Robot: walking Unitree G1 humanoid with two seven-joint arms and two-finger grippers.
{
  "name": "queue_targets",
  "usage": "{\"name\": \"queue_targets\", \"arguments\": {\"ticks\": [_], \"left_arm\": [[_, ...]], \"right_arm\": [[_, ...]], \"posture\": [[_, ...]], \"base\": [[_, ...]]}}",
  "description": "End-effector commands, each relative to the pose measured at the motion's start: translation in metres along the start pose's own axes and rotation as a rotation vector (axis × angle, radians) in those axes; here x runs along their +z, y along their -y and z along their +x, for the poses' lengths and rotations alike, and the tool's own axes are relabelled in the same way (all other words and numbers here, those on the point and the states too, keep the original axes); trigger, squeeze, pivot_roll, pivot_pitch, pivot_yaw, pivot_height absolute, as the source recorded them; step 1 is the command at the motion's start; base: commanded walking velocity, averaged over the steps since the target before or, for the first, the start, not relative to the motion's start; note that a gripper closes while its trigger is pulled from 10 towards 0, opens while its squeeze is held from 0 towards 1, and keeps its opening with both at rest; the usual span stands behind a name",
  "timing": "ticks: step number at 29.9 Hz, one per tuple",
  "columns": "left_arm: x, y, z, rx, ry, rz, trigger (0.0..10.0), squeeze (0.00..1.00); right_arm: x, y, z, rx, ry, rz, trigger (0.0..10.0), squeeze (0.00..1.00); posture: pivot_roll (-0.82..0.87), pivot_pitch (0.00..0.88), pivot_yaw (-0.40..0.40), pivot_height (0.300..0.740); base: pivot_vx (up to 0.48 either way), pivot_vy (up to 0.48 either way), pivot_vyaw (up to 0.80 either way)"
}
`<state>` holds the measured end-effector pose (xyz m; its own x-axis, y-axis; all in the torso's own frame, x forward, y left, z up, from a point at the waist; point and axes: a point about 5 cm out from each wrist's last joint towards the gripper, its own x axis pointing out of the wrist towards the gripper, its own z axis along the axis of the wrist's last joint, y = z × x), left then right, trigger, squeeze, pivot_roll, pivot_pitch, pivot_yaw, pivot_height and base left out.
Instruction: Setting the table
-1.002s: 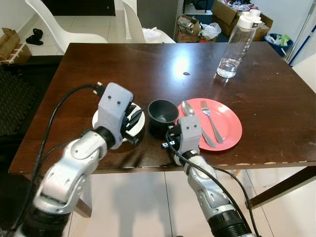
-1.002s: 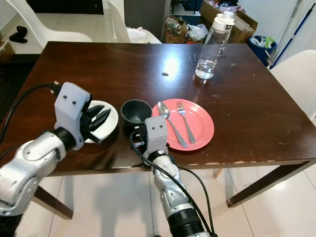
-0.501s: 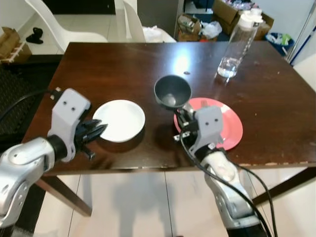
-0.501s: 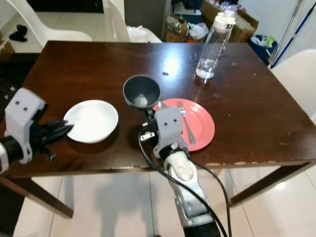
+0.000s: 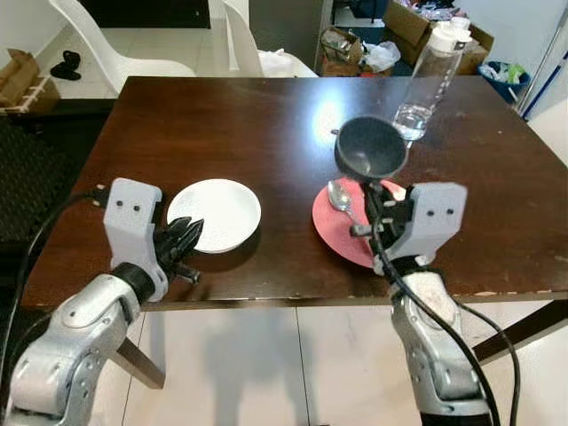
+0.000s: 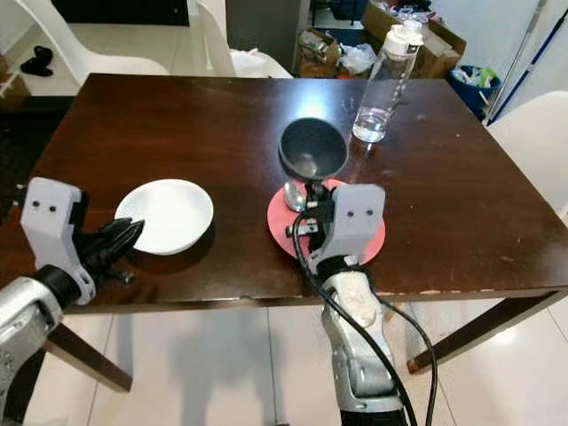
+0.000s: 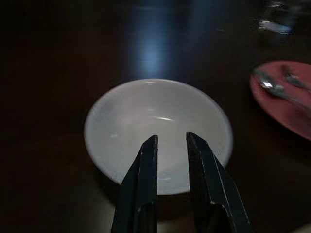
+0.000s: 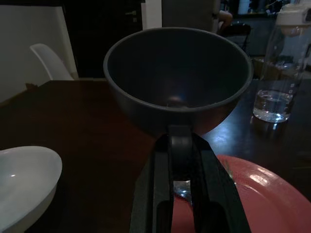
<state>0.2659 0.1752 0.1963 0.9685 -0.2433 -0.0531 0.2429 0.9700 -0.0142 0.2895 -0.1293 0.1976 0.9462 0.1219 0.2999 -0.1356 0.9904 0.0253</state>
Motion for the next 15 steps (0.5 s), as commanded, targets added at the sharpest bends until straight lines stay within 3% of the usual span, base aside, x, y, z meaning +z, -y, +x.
{"name": "queue_targets", "arguments": {"ticks": [1, 10, 15], "left_arm": [[-0.007, -0.003, 0.001, 0.056, -0.017, -0.011, 10.0, 0.00], [-0.017, -0.001, 0.000, 0.091, -0.030, 0.005, 10.0, 0.00], [-0.018, -0.003, -0.001, 0.112, -0.028, 0.010, 10.0, 0.00]], "right_arm": [[0.000, 0.000, -0.001, 0.002, -0.006, 0.009, 10.0, 0.00], [-0.007, -0.006, -0.004, 0.027, -0.044, 0.011, 10.0, 0.00], [-0.011, -0.008, -0.003, 0.036, -0.058, 0.013, 10.0, 0.00]], "posture": [[-0.01, 0.081, 0.034, 0.740], [-0.01, 0.074, 0.028, 0.740], [0.00, 0.069, 0.028, 0.740]], "base": [[0.000, 0.000, 0.00], [0.000, 0.000, 0.00], [-0.321, 0.000, 0.00]]}}
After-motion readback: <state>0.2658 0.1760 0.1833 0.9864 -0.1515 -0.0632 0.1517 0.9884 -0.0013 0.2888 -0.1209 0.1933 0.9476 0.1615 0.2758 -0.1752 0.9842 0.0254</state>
